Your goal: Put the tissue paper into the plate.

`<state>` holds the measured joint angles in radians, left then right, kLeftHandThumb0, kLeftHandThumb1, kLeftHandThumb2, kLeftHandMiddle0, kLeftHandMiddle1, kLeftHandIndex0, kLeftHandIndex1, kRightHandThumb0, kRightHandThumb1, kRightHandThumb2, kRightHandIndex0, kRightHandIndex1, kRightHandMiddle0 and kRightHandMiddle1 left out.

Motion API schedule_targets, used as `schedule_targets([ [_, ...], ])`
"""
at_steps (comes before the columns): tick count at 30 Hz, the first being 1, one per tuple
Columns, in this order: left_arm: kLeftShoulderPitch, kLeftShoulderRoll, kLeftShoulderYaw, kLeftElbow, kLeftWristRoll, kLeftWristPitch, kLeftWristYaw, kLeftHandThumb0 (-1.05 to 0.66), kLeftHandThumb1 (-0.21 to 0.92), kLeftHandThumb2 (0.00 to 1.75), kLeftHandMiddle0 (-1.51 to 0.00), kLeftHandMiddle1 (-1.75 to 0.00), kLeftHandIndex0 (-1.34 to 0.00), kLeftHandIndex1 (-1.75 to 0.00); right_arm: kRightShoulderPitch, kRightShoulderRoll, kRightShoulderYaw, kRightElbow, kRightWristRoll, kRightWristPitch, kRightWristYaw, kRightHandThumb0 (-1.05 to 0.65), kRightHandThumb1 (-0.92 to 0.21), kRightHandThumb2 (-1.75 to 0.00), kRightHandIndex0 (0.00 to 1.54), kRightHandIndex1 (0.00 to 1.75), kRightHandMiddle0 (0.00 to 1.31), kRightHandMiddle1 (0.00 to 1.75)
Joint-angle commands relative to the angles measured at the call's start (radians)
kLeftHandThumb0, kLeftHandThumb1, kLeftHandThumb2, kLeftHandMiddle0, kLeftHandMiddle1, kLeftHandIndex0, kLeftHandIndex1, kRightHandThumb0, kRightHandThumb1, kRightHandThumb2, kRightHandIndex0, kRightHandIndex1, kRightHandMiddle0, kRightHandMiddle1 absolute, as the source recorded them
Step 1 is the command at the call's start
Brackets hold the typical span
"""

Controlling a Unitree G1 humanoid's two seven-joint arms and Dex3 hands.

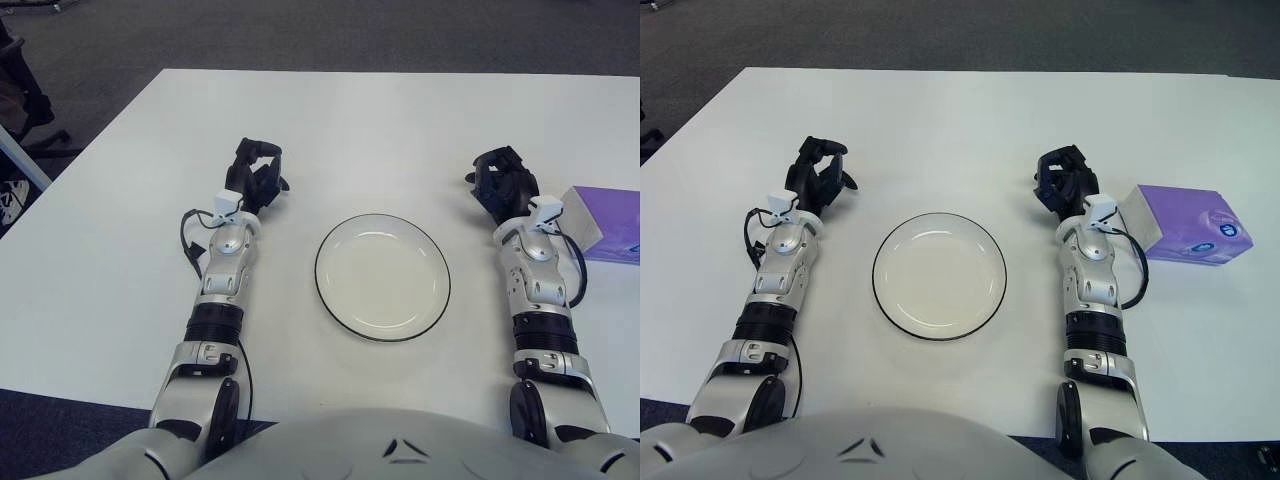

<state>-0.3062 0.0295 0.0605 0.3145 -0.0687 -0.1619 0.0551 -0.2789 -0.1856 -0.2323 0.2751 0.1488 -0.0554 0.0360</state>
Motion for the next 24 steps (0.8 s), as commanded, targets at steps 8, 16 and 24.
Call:
schedule_targets([
  [8,0.141,-0.047,-0.011,0.097,0.008,-0.014,0.002,-0.36,0.89,0.46,-0.77,-1.72,-0.32,-1.65,0.199,0.005,0.072,-0.012,-0.235,-0.261,-0.126,-0.38,-0.70,-0.79,0.73,1.75,0.35,1.73],
  [16,0.137,-0.049,-0.010,0.100,0.007,-0.011,0.002,-0.36,0.89,0.46,-0.77,-1.72,-0.32,-1.65,0.273,-0.033,0.091,-0.141,-0.432,-0.356,-0.265,-0.38,-0.76,-0.59,0.72,1.75,0.45,1.57],
  [24,0.124,-0.047,-0.004,0.114,0.006,-0.009,-0.002,-0.36,0.89,0.46,-0.77,-1.72,-0.32,-1.65,0.344,-0.096,0.064,-0.288,-0.613,-0.383,-0.358,-0.37,-0.90,-0.30,0.67,1.75,0.46,1.49],
])
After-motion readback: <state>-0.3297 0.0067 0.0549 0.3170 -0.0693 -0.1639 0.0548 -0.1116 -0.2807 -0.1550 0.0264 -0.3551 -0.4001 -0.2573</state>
